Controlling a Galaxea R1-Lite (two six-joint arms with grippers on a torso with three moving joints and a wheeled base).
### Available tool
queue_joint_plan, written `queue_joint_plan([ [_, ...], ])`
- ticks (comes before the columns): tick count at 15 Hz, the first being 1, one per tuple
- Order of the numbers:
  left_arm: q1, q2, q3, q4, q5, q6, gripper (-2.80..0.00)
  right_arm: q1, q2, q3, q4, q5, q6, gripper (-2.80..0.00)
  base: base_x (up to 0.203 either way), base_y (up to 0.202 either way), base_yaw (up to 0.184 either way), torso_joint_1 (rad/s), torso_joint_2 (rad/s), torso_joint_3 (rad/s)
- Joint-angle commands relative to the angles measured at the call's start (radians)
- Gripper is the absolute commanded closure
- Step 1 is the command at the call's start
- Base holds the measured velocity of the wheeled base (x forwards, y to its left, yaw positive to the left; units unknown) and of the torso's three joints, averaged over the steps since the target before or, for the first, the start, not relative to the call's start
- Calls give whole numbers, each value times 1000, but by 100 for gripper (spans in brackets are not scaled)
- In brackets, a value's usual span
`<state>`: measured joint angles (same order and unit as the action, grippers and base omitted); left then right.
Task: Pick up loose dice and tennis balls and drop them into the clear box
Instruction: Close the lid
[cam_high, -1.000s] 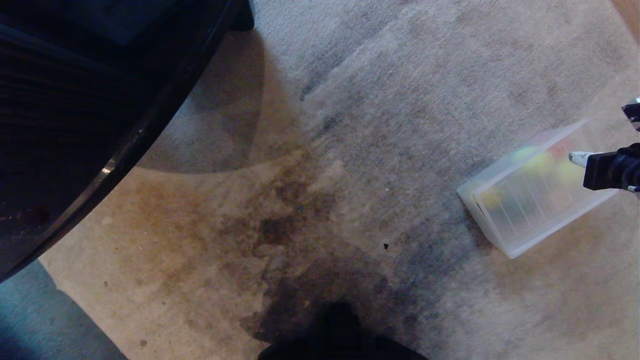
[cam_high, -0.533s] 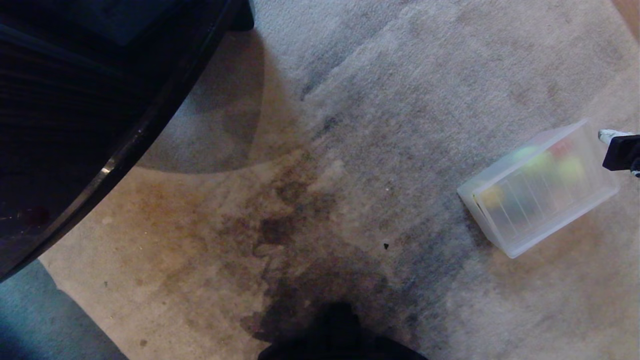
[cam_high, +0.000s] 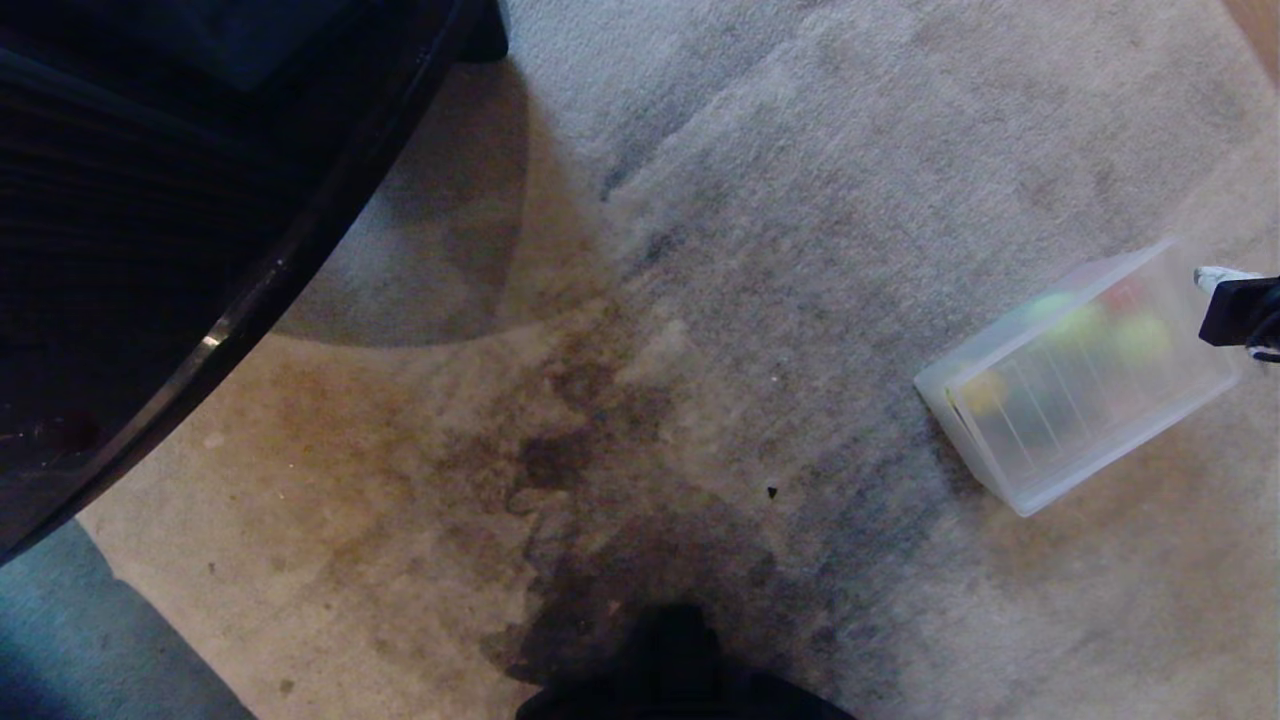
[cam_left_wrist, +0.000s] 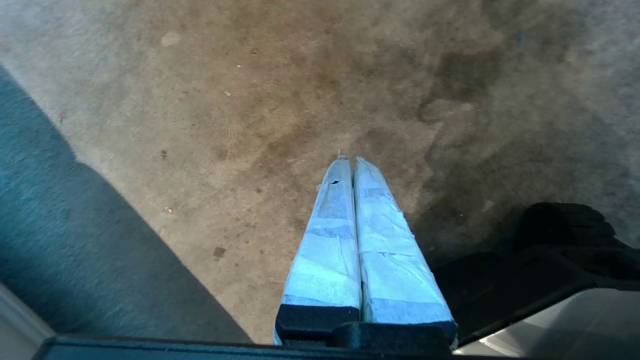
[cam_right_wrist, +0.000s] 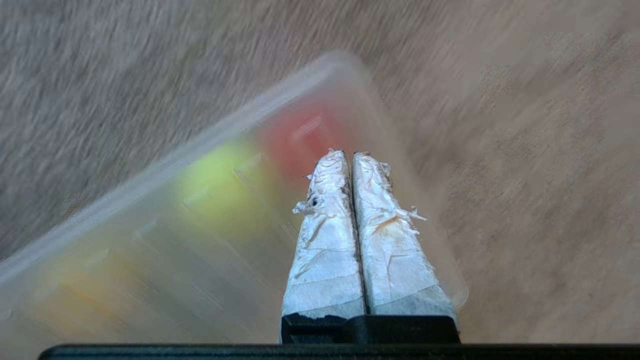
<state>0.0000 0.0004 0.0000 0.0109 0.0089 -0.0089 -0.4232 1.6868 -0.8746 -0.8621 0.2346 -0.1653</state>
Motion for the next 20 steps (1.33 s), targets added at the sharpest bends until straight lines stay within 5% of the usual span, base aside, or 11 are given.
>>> queue_joint_plan([
  [1, 0, 1, 2, -2, 0, 0, 0, -2, 45, -13, -32, 0, -2, 0, 0, 0, 0, 0, 0, 0],
  [20, 0, 1, 2, -2, 0, 0, 0, 6, 152, 11, -95, 3, -8, 0, 0, 0, 0, 0, 0, 0],
])
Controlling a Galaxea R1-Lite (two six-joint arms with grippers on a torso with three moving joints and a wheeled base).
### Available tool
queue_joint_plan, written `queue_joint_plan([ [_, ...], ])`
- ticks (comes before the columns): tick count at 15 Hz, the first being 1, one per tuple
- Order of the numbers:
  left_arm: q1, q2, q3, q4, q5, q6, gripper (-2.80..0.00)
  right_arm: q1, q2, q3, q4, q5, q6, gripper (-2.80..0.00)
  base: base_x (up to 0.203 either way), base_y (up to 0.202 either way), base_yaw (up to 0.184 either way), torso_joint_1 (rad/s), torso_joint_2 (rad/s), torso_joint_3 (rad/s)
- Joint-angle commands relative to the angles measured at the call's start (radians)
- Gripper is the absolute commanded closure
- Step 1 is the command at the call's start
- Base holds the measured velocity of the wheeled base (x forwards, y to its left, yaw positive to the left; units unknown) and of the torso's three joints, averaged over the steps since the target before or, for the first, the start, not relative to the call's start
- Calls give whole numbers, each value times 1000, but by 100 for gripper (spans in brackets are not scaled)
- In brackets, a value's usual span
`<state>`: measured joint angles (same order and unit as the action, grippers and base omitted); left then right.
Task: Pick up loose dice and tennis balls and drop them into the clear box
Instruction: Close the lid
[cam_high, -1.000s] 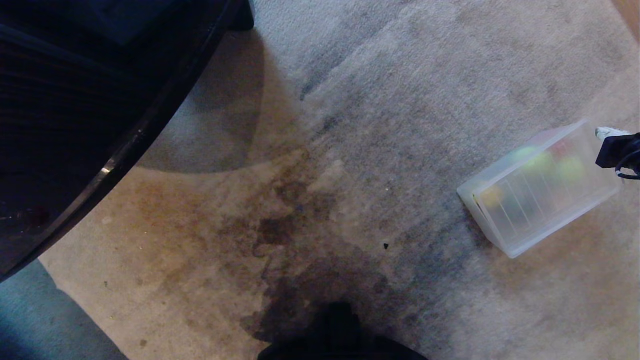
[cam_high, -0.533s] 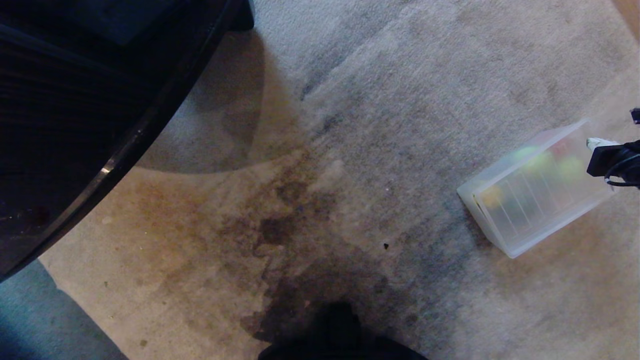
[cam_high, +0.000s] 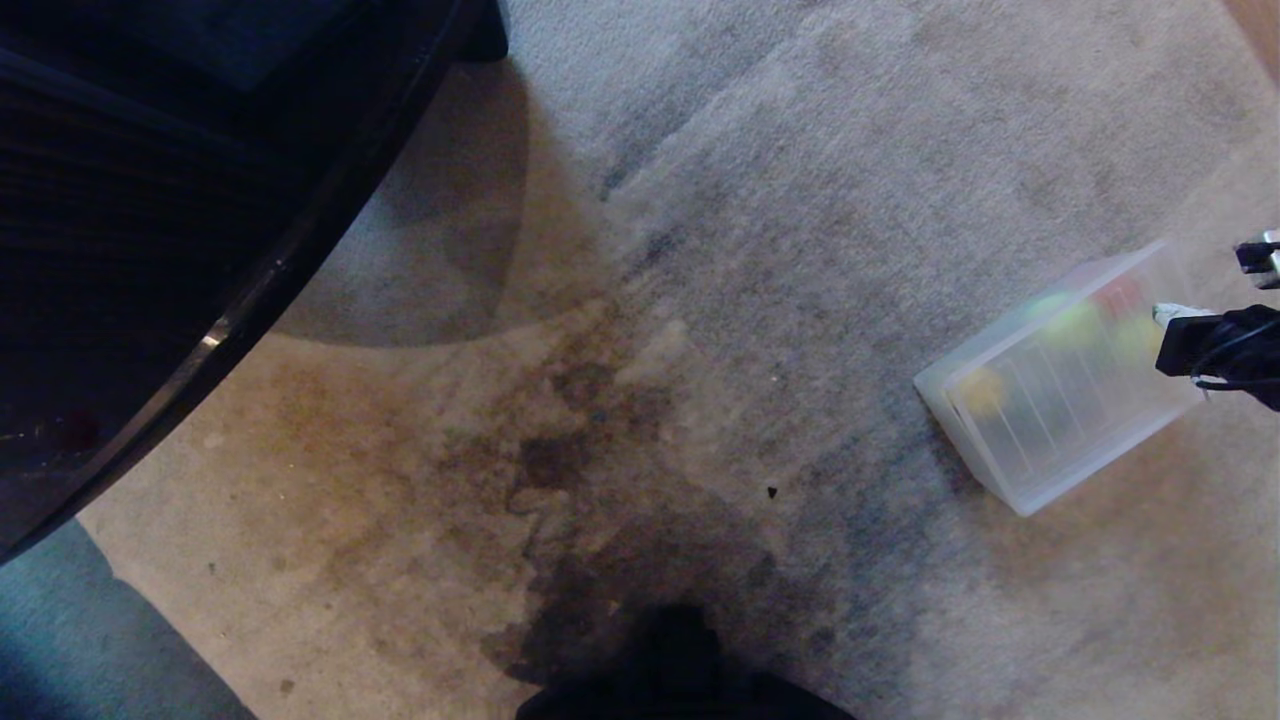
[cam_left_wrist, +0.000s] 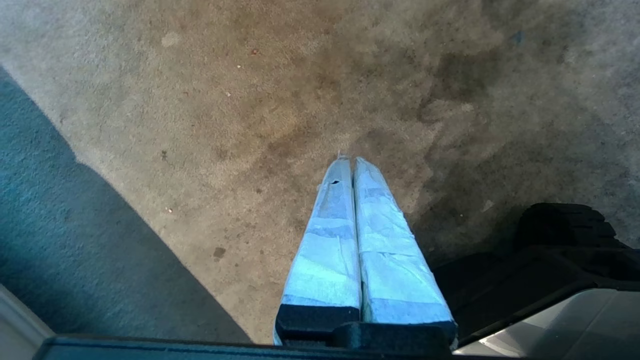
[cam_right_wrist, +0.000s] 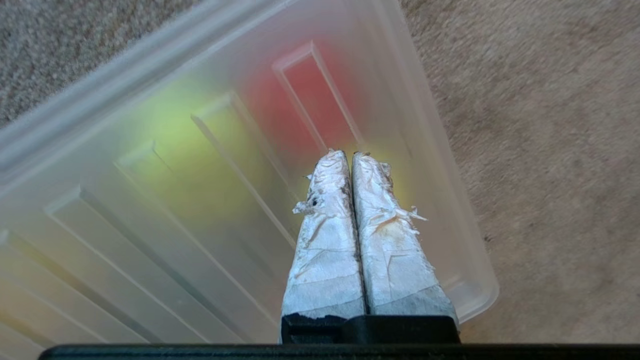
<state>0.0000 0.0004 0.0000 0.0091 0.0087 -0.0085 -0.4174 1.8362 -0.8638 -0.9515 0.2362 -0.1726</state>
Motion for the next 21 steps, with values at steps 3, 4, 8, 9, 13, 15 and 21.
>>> queue_joint_plan([
  [3, 0, 0, 0, 0, 1, -1, 0, 11, 14, 25, 13, 2, 36, 0, 0, 0, 0, 0, 0, 0],
  [4, 0, 0, 0, 0, 1, -1, 0, 11, 14, 25, 13, 2, 36, 0, 0, 0, 0, 0, 0, 0],
  [8, 0, 0, 0, 0, 1, -1, 0, 11, 14, 25, 13, 2, 36, 0, 0, 0, 0, 0, 0, 0],
  [9, 0, 0, 0, 0, 1, -1, 0, 11, 9, 23, 25, 3, 37, 0, 0, 0, 0, 0, 0, 0],
  [13, 0, 0, 0, 0, 1, -1, 0, 13, -198, 14, 228, 14, 42, 0, 0, 0, 0, 0, 0, 0],
  [15, 0, 0, 0, 1, 1, -1, 0, 67, -237, 16, 276, 19, 85, 0, 0, 0, 0, 0, 0, 0],
  [21, 0, 1, 0, 0, 1, -1, 0, 169, -215, 8, 309, 22, 242, 0, 0, 0, 0, 0, 0, 0],
])
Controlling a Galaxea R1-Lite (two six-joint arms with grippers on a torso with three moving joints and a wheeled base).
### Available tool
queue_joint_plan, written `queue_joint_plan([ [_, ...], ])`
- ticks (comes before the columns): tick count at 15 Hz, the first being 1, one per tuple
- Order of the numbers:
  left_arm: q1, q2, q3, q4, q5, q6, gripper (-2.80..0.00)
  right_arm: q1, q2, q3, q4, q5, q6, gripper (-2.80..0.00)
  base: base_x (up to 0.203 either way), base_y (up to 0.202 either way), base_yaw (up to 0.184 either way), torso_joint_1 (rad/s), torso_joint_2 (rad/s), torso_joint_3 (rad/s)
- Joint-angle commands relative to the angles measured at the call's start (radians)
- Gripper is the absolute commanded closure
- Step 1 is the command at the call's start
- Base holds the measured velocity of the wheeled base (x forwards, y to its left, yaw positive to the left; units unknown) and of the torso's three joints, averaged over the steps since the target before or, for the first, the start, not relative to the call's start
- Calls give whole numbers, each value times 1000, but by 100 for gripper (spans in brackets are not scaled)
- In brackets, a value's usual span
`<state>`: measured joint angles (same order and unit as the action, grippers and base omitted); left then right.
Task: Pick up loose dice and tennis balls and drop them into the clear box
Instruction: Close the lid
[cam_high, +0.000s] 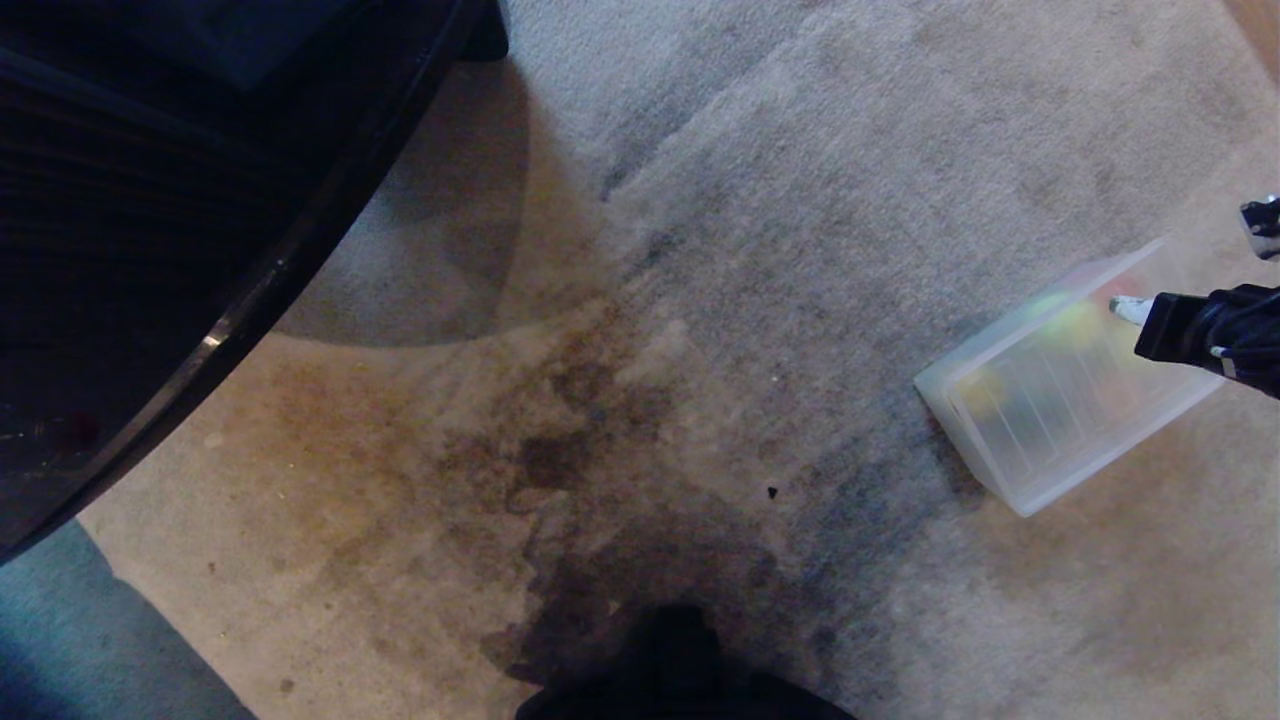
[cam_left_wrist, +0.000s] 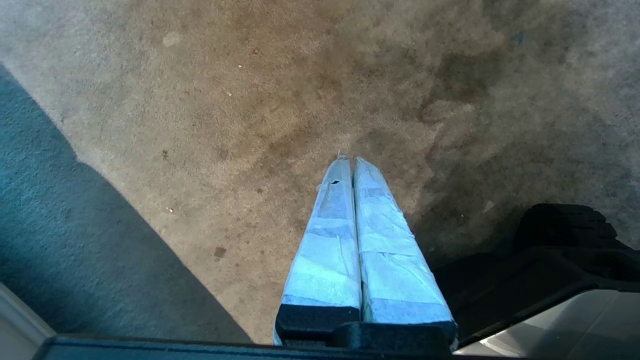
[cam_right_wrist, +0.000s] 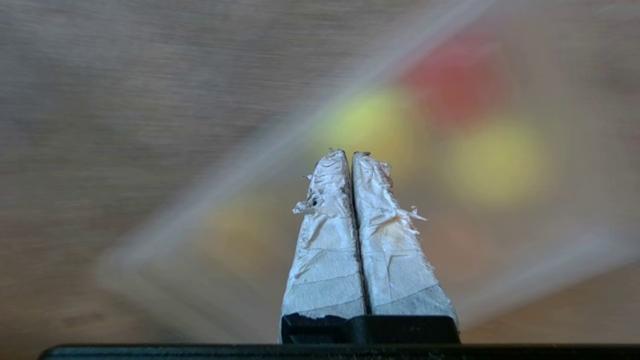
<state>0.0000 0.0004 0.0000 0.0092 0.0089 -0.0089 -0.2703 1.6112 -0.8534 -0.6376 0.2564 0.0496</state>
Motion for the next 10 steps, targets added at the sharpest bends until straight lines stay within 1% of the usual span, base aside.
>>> queue_joint_plan([
  [1, 0, 0, 0, 0, 0, 0, 0, 38, 29, -16, -8, 3, 63, 0, 0, 0, 0, 0, 0, 0],
  [3, 0, 0, 0, 1, 0, 0, 0, 68, 70, -47, -11, 5, 144, 0, 0, 0, 0, 0, 0, 0],
  [5, 0, 0, 2, 0, 0, 0, 0, 89, 91, -65, -55, 9, 189, 0, 0, 0, 0, 0, 0, 0],
  [7, 0, 0, 0, 0, 0, 0, 0, 110, 119, -79, -97, 15, 207, 0, 0, 0, 0, 0, 0, 0],
  [10, 0, 0, 1, 0, 0, 0, 0, 116, 140, -76, -101, 17, 205, 0, 0, 0, 0, 0, 0, 0],
])
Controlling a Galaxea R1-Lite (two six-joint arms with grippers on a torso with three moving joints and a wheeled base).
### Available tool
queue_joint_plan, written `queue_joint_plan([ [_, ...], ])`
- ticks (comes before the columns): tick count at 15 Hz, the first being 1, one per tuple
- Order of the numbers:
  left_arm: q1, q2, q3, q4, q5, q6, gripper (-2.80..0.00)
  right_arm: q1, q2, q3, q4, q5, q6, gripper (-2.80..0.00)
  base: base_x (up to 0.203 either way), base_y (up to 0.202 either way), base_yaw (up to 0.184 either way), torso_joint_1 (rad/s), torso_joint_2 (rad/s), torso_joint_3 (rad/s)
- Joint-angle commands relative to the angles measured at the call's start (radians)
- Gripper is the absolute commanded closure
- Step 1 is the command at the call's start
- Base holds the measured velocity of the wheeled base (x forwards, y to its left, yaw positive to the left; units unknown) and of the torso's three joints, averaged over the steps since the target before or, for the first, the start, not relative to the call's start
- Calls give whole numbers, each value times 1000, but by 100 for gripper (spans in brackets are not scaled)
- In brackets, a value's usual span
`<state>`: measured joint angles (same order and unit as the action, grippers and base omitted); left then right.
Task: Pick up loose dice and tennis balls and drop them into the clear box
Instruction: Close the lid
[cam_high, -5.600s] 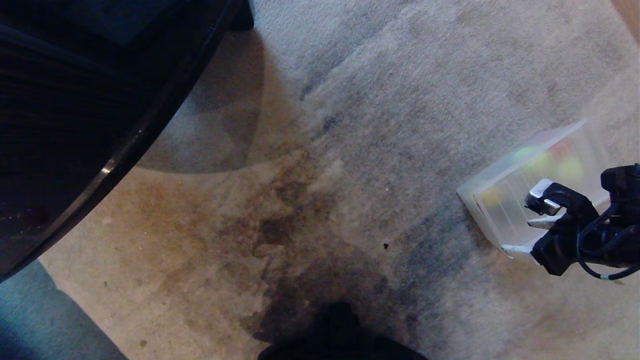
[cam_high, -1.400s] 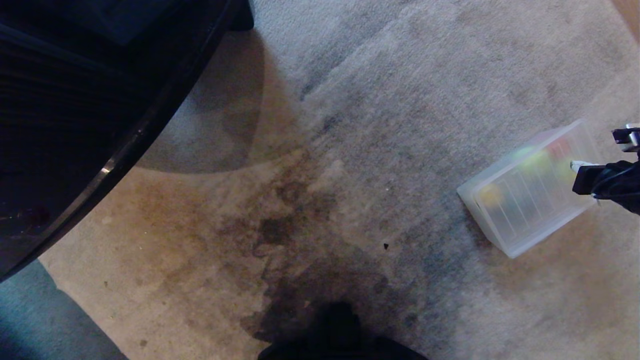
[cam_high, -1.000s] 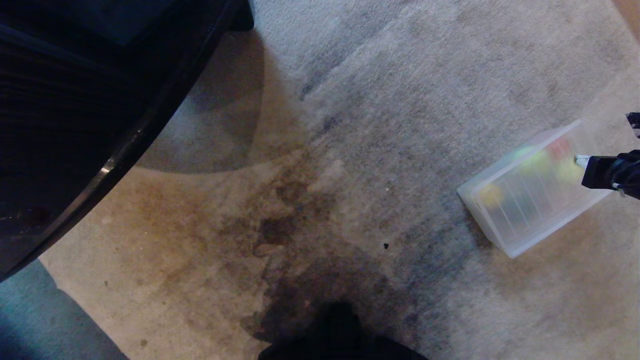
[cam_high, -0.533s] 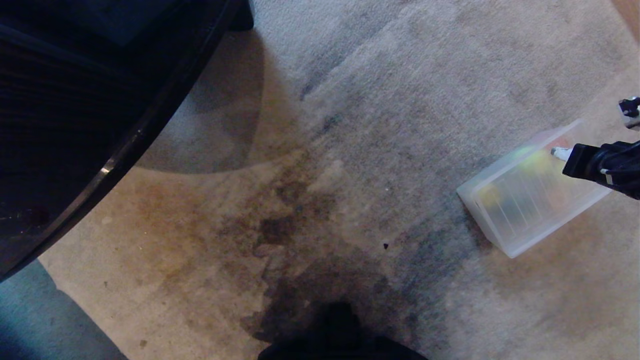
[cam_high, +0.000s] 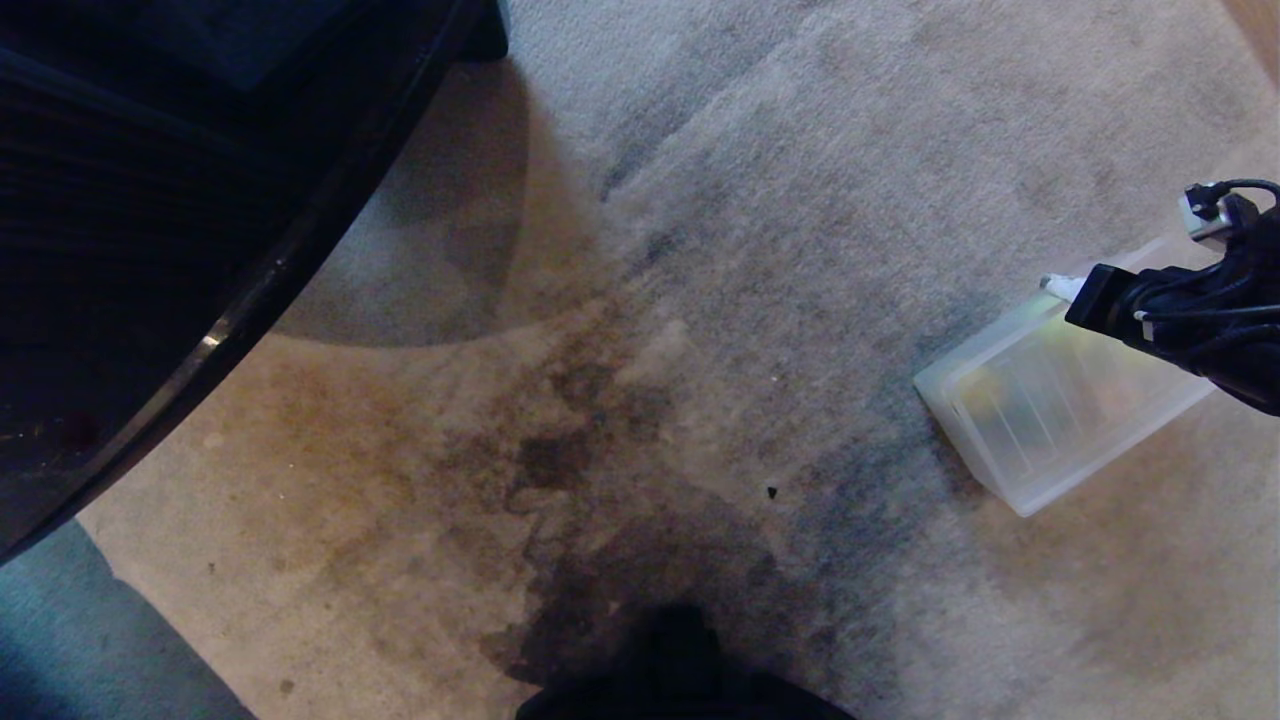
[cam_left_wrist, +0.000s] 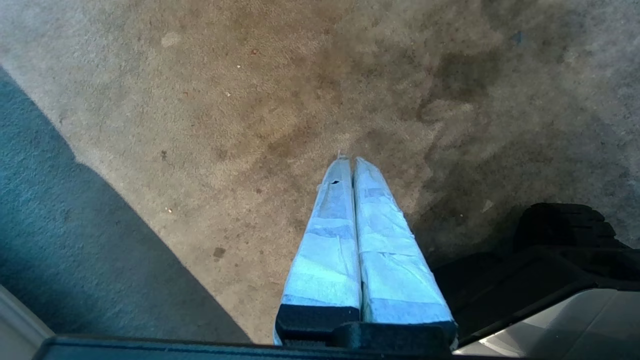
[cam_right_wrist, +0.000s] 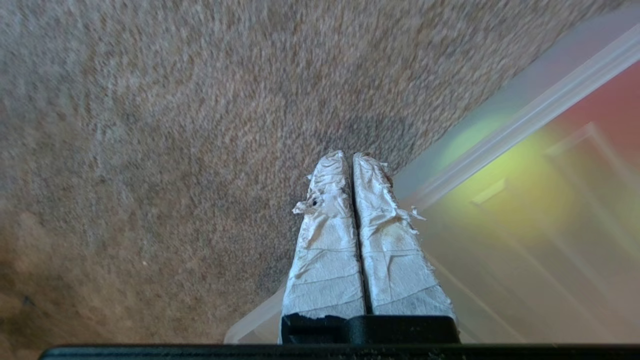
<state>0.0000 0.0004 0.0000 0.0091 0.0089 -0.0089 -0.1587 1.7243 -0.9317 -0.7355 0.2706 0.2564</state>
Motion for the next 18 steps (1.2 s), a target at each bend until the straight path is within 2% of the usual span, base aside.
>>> queue_joint_plan([
  [1, 0, 0, 2, 0, 0, 0, 0, 5, 32, 13, 0, 4, -10, 0, 0, 0, 0, 0, 0, 0],
  [4, 0, 0, 2, 0, 0, 0, 0, 4, 38, 16, -2, 2, -20, 0, 0, 0, 0, 0, 0, 0],
  [6, 0, 0, 2, 0, 0, 0, 0, 2, 38, 26, -1, -3, -97, 0, 0, 0, 0, 0, 0, 0],
  [11, 0, 1, 0, 0, 0, 0, 0, 2, 41, 43, -2, -4, -136, 0, 0, 0, 0, 0, 0, 0],
  [18, 0, 0, 0, 0, 0, 0, 0, 3, 3, 37, -28, 1, -122, 0, 0, 0, 0, 0, 0, 0],
])
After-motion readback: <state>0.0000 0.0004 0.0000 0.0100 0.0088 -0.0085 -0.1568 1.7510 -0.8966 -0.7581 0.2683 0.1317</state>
